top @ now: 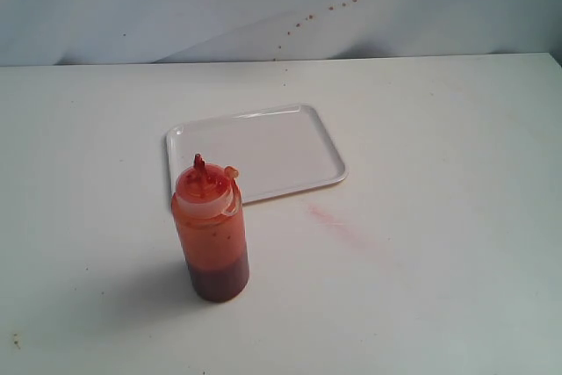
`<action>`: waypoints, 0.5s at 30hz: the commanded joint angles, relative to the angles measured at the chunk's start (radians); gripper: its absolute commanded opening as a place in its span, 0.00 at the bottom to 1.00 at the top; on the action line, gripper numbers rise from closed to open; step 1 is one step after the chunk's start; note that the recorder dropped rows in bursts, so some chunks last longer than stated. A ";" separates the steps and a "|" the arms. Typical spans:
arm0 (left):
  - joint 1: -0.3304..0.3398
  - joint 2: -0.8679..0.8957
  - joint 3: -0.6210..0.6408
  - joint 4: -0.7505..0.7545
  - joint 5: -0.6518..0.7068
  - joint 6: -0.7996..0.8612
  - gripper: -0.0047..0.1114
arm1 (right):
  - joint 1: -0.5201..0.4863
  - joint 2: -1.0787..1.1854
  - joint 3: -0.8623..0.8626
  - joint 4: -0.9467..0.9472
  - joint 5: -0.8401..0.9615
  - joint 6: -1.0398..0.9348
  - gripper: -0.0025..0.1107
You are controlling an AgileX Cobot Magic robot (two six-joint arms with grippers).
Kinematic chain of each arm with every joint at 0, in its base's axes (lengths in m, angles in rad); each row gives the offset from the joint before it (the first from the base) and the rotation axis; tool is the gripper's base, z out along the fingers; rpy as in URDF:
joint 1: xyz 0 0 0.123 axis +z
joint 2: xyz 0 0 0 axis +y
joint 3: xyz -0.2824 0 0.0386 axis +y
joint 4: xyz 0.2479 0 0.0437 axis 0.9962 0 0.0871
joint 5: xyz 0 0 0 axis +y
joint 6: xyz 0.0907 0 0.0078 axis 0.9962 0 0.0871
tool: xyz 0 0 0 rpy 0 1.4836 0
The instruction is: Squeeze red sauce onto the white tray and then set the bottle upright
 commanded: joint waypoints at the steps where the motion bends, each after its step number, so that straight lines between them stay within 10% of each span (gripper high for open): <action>1: 0.002 0.160 -0.008 -0.090 -0.090 0.066 0.04 | -0.007 -0.005 0.004 0.001 0.000 0.003 0.02; 10: 0.002 0.641 -0.113 0.204 -0.145 -0.028 0.04 | -0.007 -0.005 0.004 0.001 0.000 0.003 0.02; 15: 0.002 0.891 -0.063 0.342 -0.433 -0.096 0.04 | -0.007 -0.005 0.004 0.001 0.000 0.003 0.02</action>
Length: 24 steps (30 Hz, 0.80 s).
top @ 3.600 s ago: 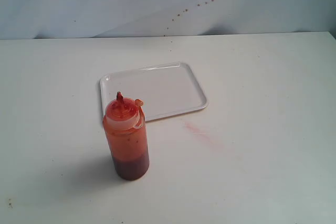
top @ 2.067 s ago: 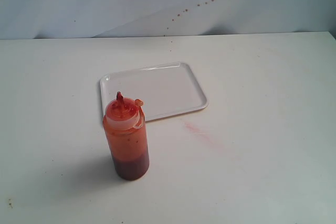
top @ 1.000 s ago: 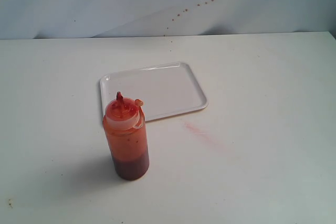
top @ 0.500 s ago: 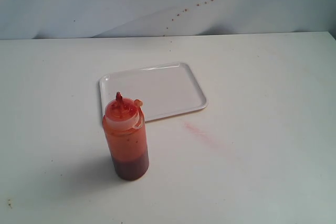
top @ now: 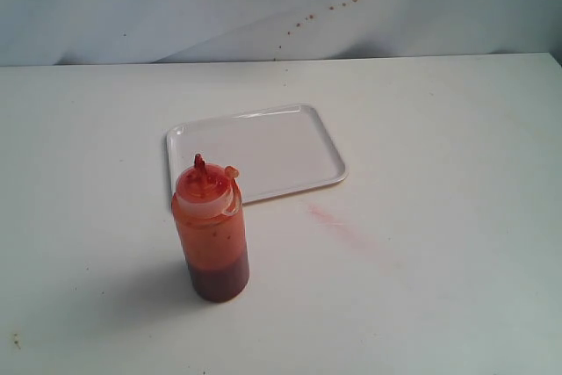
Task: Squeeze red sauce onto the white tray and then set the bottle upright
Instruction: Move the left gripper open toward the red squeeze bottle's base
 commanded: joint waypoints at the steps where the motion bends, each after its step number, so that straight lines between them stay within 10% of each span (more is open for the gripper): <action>1: 0.002 0.212 0.043 0.149 -0.232 -0.059 0.04 | -0.007 -0.005 0.004 0.001 0.000 0.003 0.02; 24: 0.002 0.815 0.045 0.704 -0.251 0.080 0.04 | -0.007 -0.005 0.004 0.001 0.000 0.003 0.02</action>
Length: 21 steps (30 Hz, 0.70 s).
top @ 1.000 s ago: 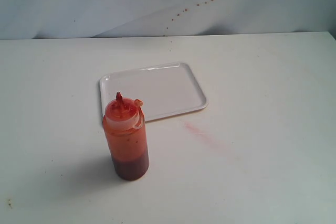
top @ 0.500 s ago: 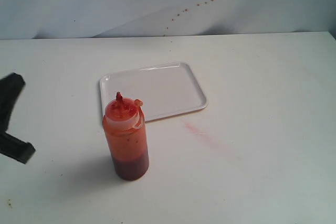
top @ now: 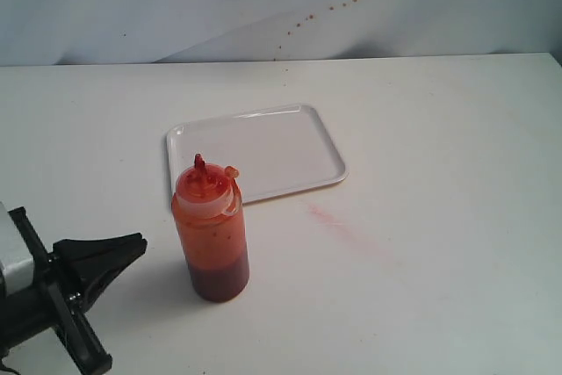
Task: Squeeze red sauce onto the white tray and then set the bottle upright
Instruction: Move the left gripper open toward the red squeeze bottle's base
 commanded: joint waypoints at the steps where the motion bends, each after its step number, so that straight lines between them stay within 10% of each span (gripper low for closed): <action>1: 0.002 0.038 0.005 0.013 0.049 0.057 0.04 | -0.007 -0.005 0.004 0.001 0.000 0.003 0.02; 10: 0.002 0.124 -0.057 0.035 0.232 0.075 0.04 | -0.007 -0.005 0.004 0.001 0.000 0.003 0.02; 21: 0.002 0.330 -0.105 0.050 0.136 0.126 0.04 | -0.007 -0.005 0.004 0.001 0.000 0.003 0.02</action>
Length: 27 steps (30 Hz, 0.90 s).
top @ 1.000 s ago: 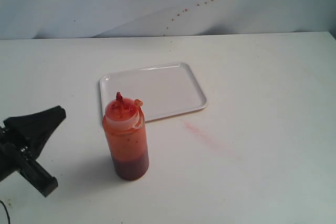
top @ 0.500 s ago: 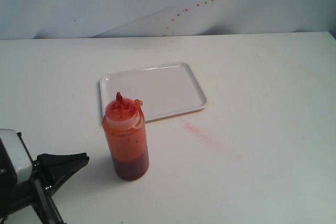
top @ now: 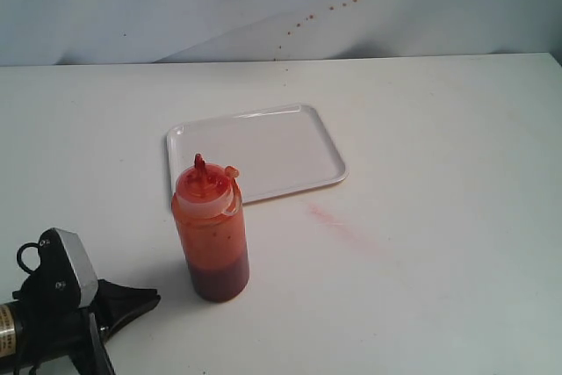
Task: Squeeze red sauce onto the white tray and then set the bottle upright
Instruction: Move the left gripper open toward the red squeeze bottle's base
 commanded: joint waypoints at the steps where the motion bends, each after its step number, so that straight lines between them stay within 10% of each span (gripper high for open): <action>1: 0.002 0.018 -0.004 0.008 -0.043 0.030 0.04 | -0.007 -0.005 0.004 0.001 0.000 0.003 0.02; 27: 0.002 0.018 -0.004 0.076 -0.067 0.030 0.05 | -0.007 -0.005 0.004 0.001 0.000 0.003 0.02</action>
